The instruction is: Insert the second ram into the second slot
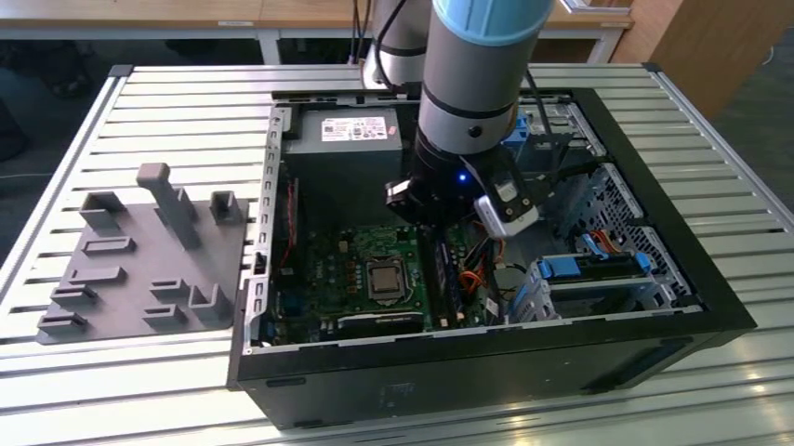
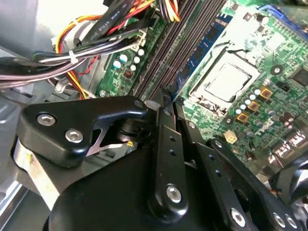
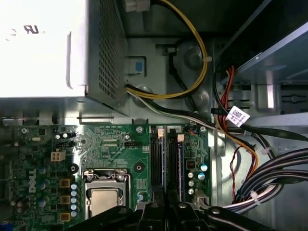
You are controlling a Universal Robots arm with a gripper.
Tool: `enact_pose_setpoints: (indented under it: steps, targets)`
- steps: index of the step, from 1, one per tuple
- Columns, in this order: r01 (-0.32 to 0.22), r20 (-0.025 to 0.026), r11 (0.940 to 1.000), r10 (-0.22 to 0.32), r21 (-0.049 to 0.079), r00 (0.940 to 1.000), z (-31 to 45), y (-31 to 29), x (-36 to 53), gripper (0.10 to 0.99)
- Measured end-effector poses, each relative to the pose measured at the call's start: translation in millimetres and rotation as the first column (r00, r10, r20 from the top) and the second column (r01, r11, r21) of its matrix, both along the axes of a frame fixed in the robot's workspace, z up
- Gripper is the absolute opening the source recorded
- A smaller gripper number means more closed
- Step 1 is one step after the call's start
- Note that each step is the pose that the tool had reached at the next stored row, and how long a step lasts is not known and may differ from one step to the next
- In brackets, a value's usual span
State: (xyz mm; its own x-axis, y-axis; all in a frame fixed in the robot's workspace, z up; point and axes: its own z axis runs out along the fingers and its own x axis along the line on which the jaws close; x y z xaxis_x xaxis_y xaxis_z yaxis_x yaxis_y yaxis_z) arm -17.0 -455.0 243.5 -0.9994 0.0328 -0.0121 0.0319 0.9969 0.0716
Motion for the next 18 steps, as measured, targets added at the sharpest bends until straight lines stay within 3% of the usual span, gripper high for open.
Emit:
enact_pose_setpoints:
  steps: [5, 8, 14, 18]
  targets:
    - [0.004, -0.0001, 1.0000, -0.004, 0.000, 1.0000, -7.1, -4.3, 0.1, 0.137]
    - [0.010, -0.0005, 1.0000, -0.010, 0.000, 1.0000, -8.5, -9.0, 0.1, 0.137]
    - [0.012, -0.0004, 0.9999, -0.012, 0.000, 0.9999, -9.7, -10.5, -0.1, 0.137]
    - [0.012, -0.0004, 0.9999, -0.012, 0.002, 0.9999, -10.8, -14.9, -0.1, 0.137]
